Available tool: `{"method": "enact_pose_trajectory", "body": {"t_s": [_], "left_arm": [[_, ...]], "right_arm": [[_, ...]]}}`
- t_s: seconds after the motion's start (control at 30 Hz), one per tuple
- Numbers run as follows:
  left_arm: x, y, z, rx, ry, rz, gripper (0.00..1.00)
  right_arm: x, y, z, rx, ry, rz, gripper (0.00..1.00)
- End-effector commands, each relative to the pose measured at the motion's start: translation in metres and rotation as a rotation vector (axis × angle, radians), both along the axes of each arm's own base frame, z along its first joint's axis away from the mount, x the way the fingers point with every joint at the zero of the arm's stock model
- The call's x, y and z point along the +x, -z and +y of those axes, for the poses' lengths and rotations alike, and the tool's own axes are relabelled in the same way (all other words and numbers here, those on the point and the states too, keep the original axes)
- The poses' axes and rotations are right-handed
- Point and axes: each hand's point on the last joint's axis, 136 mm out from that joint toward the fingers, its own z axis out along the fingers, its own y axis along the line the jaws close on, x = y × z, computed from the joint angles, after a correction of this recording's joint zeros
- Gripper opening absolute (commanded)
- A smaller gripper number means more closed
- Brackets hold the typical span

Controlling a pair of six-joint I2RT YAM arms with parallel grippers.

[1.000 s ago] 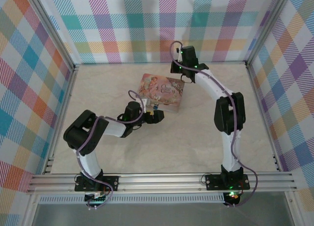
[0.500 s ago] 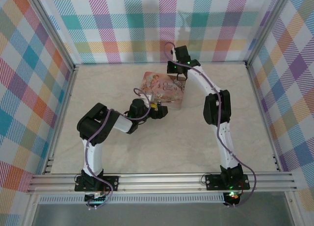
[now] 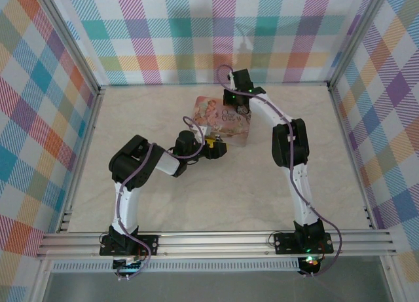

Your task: Unlock the padlock with the key

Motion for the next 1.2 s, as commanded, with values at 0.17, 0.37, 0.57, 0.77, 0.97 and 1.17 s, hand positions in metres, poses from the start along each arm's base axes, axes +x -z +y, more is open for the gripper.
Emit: {"method": "enact_pose_trajectory", "body": {"t_s": [0.17, 0.37, 0.57, 0.77, 0.97, 1.17], "left_arm": [[0.005, -0.023, -0.014, -0.132, 0.06, -0.057, 0.73], [0.003, -0.021, -0.018, -0.16, 0.068, -0.036, 0.7], [-0.004, -0.016, -0.028, -0.147, 0.072, -0.023, 0.61], [-0.008, -0.01, -0.031, -0.136, 0.058, -0.01, 0.58], [-0.015, -0.006, -0.037, -0.133, 0.064, 0.012, 0.58], [-0.02, 0.003, -0.044, -0.055, 0.033, -0.01, 0.73]], "right_arm": [[-0.04, 0.019, 0.017, -0.01, -0.07, 0.113, 0.0], [-0.043, 0.022, 0.021, -0.006, -0.073, 0.121, 0.0], [-0.045, 0.021, 0.023, -0.007, -0.071, 0.116, 0.0], [-0.046, 0.019, 0.021, -0.012, -0.069, 0.109, 0.0], [-0.047, 0.017, 0.019, -0.015, -0.068, 0.105, 0.0], [-0.048, 0.019, 0.019, -0.012, -0.066, 0.108, 0.0]]}}
